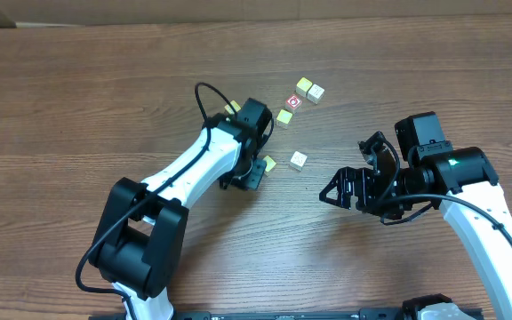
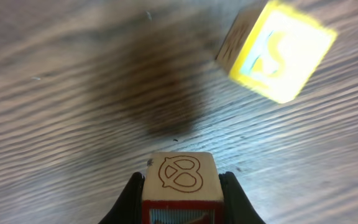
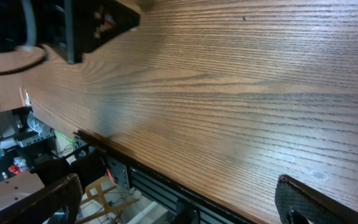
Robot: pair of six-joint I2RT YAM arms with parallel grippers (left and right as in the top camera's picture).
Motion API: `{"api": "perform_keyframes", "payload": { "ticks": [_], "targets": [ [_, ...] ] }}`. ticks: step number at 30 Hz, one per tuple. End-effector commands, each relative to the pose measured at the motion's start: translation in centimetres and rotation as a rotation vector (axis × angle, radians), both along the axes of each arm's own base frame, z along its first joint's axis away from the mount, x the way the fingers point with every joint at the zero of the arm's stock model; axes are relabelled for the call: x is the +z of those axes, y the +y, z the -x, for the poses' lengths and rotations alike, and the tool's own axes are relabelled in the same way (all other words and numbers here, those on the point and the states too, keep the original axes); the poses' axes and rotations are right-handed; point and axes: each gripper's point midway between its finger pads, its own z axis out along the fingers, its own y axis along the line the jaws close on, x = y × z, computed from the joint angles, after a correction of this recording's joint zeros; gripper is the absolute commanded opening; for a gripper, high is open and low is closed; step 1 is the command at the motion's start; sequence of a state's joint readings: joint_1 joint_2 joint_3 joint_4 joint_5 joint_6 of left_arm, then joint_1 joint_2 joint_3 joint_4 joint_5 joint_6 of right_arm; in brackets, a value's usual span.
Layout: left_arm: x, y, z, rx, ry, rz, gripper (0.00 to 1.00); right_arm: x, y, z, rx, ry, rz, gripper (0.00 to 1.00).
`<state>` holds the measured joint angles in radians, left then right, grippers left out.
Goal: Flip 3 blocks
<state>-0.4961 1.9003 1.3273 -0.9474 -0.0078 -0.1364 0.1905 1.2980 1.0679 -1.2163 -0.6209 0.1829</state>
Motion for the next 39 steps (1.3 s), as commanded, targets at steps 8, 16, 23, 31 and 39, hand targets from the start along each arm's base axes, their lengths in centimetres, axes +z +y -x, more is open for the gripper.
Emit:
{"api": "perform_keyframes", "payload": {
  "ticks": [8,16,23,31,39],
  "targets": [
    [5.5,-0.5,0.2,0.132,-0.043,0.068,0.05,1.0,0.1,-0.4,0.005,-0.036,-0.003,1.0],
    [3.6,-0.7,4.9,0.205,0.035,0.1,0.04,0.9,0.0,-0.2,0.005,-0.026,0.002,1.0],
    [1.3,-3.0,9.8,0.176,0.06,0.154,0.04,0.6,-0.3,0.0,0.001,-0.017,0.026,1.0],
    [-1.3,-4.3,11.9,0.235,0.062,0.177,0.04,0.6,-0.4,0.1,0.001,-0.013,0.027,1.0],
    [-2.1,-4.4,11.9,0.256,0.051,0.195,0.09,0.6,-0.4,0.2,0.001,-0.005,0.029,1.0]
  ]
}}
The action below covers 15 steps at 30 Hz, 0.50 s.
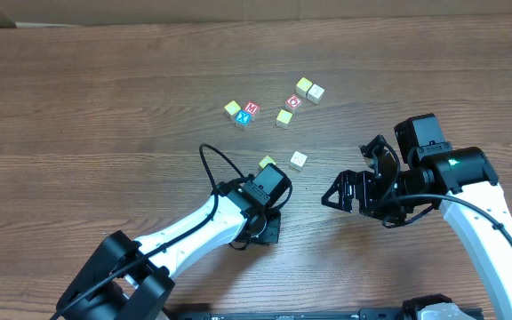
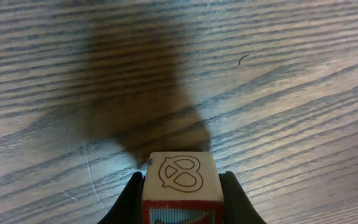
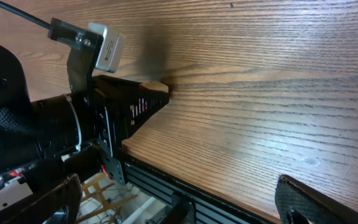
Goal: Flip 3 blocks
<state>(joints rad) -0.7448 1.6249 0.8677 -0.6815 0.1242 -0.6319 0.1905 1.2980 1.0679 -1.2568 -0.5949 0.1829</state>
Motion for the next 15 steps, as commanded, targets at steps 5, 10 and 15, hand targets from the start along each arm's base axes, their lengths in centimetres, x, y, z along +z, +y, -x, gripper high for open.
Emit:
{"api": "perform_keyframes", "payload": {
  "ticks": [5,10,15],
  "targets": [
    [0.45,-0.52,-0.19,0.021,-0.019,0.034,0.27,0.95,0.12,-0.49,0.005,-0.04,-0.004,1.0],
    [0.46,-0.55,-0.21,0.02,-0.02,0.035,0.32,0.95,0.12,-0.49,0.005,-0.04,-0.004,1.0],
    [0.52,-0.83,-0.07,0.01,-0.012,0.051,0.33,0.95,0.13,-0.5,0.005,-0.04,-0.004,1.0]
  ]
}}
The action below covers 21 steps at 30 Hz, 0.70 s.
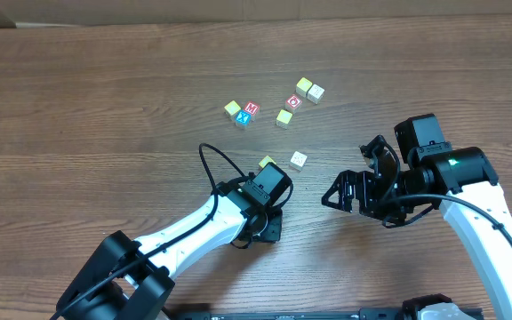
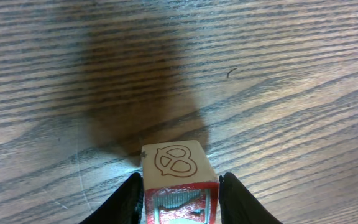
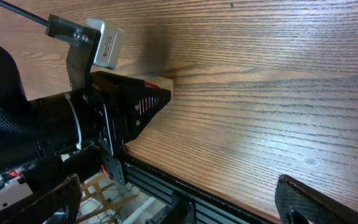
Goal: Flip 3 blocks
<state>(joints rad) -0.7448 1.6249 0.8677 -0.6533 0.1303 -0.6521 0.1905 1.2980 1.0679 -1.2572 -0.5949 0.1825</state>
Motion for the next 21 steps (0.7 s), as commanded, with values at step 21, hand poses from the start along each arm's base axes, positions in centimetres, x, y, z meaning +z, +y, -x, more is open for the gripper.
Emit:
{"api": "perform_keyframes", "payload": {
  "ticks": [21],
  "targets": [
    [6.1,-0.6,-6.9,-0.101,-0.245,0.09,0.63,1.0,0.2,-0.7,0.005,-0.048,-0.006,1.0]
  ]
}}
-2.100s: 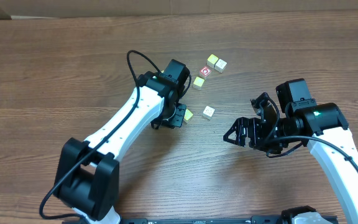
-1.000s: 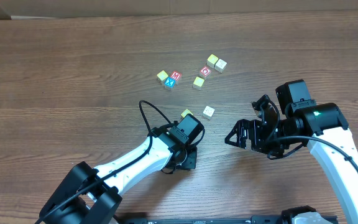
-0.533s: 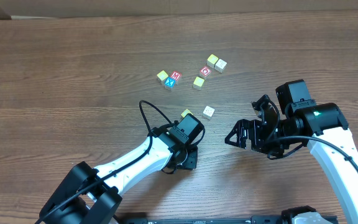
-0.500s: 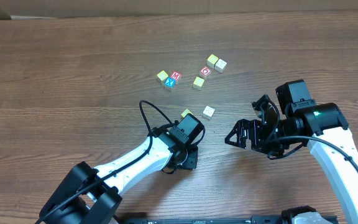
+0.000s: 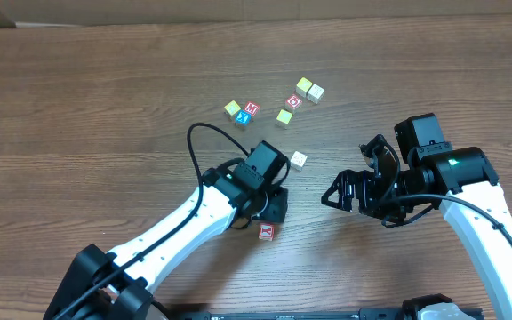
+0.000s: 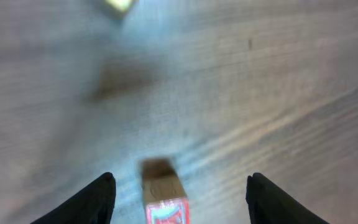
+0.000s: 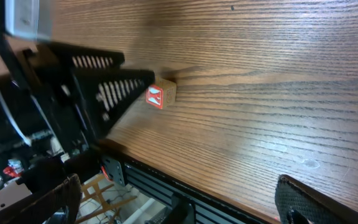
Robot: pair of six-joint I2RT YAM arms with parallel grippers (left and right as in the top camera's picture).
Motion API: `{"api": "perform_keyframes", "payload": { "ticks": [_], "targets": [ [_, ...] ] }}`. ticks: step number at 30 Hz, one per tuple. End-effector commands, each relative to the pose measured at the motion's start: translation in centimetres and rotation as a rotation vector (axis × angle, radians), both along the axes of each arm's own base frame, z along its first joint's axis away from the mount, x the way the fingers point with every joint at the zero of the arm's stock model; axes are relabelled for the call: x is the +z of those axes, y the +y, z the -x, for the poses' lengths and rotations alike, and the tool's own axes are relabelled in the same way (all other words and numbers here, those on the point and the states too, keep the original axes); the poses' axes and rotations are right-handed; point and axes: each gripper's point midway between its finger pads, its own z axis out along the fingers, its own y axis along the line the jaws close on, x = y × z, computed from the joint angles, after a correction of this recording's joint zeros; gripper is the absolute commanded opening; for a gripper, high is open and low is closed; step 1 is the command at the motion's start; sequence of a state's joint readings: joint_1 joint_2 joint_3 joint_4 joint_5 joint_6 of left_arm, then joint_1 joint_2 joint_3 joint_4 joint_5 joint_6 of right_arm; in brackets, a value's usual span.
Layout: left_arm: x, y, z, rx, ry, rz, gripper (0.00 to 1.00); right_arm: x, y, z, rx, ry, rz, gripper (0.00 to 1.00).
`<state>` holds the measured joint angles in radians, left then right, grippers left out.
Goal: Flip 3 blocks
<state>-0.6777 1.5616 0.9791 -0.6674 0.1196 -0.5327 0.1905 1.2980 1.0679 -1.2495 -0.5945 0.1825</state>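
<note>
A red-faced wooden block (image 5: 266, 232) lies by itself on the table near the front. My left gripper (image 5: 273, 212) hovers just behind it, open and empty. In the blurred left wrist view the block (image 6: 165, 199) sits between the widely spread fingers (image 6: 98, 199), touching neither. The block (image 7: 160, 94) also shows in the right wrist view, red face to the side. My right gripper (image 5: 343, 190) hangs open to the right, holding nothing. Several other blocks lie farther back, among them a white one (image 5: 299, 160) and a red one (image 5: 251, 108).
The back cluster holds a yellow block (image 5: 232, 108), a yellow-green block (image 5: 284, 116) and a cream block (image 5: 316, 92). The table's front edge (image 7: 185, 180) runs close to the red-faced block. The left arm's cable (image 5: 194, 147) loops above its forearm.
My left gripper has opened wide and moved back from the table's front. The block it held now lies free on the table. The right arm has not moved.
My left gripper was shut on the pretzel-marked block beside the back cluster. Then it held the block low near the table's front. Then the block sat tilted between the fingers at the table surface. Now it rests free, red face sideways, and the gripper is open.
</note>
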Motion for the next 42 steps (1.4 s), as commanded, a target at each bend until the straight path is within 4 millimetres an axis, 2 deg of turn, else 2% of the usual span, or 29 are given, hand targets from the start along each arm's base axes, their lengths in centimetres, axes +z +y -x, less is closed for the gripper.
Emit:
{"api": "perform_keyframes", "payload": {
  "ticks": [1,3,6,12,16,18,22,27,30,31,42],
  "targets": [
    [1.3,0.6,-2.9,-0.055,-0.099,0.003,0.65,1.0,0.1,-0.5,0.005,-0.04,-0.005,1.0],
    [1.4,0.9,-3.9,-0.05,-0.105,-0.001,0.72,1.0,0.1,-0.5,0.005,-0.04,-0.005,1.0],
    [1.1,1.2,-5.7,-0.03,-0.101,-0.012,0.73,1.0,0.1,-0.5,0.005,-0.04,-0.005,1.0],
    [-0.6,0.4,-8.6,0.091,-0.032,-0.022,0.66,0.9,0.1,-0.3,0.005,-0.031,-0.003,1.0],
    [-2.0,-0.3,-10.0,0.331,0.058,0.0,0.54,0.9,0.1,-0.2,0.005,-0.026,-0.002,1.0],
    [-2.4,-0.4,-10.4,0.435,0.091,0.017,0.49,0.9,0.1,-0.1,0.005,-0.023,-0.001,1.0],
    [-3.2,-0.1,-10.9,0.592,0.128,0.033,0.5,0.9,0.0,0.0,0.009,-0.018,0.0,1.0],
    [-3.5,0.5,-10.9,0.636,0.138,0.022,0.48,0.9,0.0,0.1,0.021,-0.025,0.001,1.0],
    [-3.6,0.6,-11.0,0.651,0.141,0.022,0.35,0.9,0.0,0.1,0.021,-0.025,0.001,1.0],
    [-3.6,0.6,-11.0,0.66,0.142,0.024,0.34,0.9,0.0,0.1,0.024,-0.025,0.001,1.0],
    [-3.7,0.7,-10.8,0.709,0.16,0.031,0.42,0.8,-0.1,0.6,0.027,-0.006,0.006,1.0]
  ]
}}
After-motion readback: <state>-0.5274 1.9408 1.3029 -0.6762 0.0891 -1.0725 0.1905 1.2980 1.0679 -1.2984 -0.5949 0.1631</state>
